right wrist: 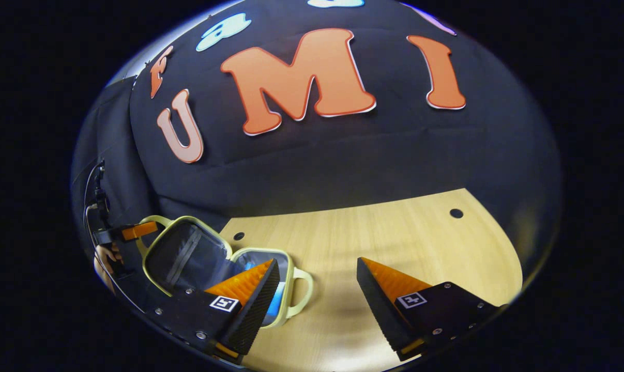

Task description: First open the suitcase, pack the skin care products into it, and then close the suitcase.

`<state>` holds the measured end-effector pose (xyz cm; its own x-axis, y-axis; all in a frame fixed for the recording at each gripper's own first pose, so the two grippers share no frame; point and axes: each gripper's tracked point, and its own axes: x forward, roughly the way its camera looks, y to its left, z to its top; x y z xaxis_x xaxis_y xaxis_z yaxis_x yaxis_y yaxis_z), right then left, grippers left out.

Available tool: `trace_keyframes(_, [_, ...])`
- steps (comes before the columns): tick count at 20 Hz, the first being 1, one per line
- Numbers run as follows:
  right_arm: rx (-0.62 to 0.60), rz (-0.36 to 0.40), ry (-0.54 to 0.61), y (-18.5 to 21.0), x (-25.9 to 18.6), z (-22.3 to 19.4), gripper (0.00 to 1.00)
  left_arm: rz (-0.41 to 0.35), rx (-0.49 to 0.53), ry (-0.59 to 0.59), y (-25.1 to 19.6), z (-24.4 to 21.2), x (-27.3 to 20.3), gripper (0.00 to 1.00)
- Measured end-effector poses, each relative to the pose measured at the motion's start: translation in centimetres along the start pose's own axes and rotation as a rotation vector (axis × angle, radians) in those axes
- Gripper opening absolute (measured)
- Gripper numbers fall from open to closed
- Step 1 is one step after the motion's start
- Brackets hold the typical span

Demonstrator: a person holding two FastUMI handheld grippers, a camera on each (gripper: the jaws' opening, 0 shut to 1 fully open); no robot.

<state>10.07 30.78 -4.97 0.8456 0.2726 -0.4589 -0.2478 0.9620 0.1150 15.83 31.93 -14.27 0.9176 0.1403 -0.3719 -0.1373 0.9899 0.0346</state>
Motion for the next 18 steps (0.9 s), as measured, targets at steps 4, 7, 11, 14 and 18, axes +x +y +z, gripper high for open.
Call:
trace_keyframes(4, [-0.051,-0.064,-0.078,-4.6,-1.5,2.1,0.96,-0.015,0.061,0.006,-6.7,0.9,-0.3,0.10])
trace_keyframes(7, [-0.093,-0.098,-0.115,-7.7,-2.5,3.4,0.96,-0.015,0.111,0.023,-11.3,0.7,0.1,0.10])
trace_keyframes(11, [-0.094,-0.094,-0.106,-10.7,-3.4,3.1,0.96,-0.045,0.152,0.059,-18.0,-0.7,1.6,0.10])
trace_keyframes(14, [-0.121,-0.111,-0.091,-13.0,-3.8,1.9,0.95,-0.049,0.214,0.100,-22.1,-3.0,2.6,0.10])
trace_keyframes(18, [-0.117,-0.129,-0.081,-15.9,-4.2,1.0,0.95,-0.075,0.283,0.174,-27.4,-7.2,4.5,0.10])
